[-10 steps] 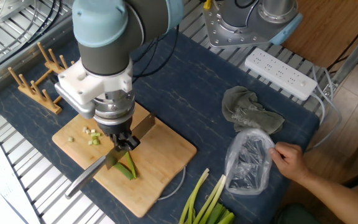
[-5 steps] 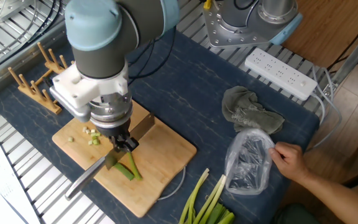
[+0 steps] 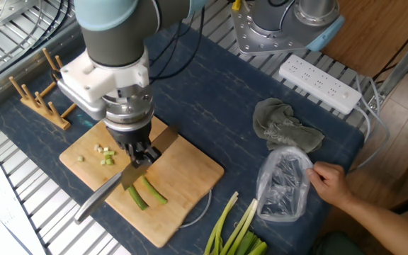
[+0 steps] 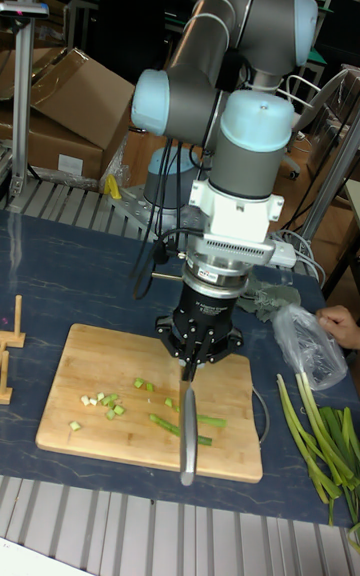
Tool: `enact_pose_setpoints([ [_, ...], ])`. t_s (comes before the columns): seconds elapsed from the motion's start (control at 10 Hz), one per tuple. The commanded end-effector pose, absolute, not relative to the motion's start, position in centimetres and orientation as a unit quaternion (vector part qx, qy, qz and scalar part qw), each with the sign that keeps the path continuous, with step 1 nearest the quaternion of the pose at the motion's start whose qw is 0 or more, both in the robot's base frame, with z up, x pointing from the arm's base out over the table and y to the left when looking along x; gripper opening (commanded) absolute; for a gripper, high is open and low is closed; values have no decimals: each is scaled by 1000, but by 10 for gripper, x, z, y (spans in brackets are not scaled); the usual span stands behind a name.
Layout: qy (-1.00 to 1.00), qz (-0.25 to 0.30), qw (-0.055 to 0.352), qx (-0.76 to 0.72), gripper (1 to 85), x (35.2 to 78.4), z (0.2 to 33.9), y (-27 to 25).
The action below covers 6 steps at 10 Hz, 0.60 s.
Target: Chop the scallions
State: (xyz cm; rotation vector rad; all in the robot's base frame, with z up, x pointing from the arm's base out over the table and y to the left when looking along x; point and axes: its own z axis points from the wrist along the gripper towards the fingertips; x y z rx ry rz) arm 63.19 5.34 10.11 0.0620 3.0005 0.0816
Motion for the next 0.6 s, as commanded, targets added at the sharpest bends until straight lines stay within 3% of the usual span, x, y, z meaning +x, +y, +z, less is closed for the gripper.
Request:
enact_pose_setpoints([
  [0.0, 997, 31, 68, 23, 13, 628, 108, 57],
  [0.5, 998, 14, 54, 31, 13, 635, 101, 62],
])
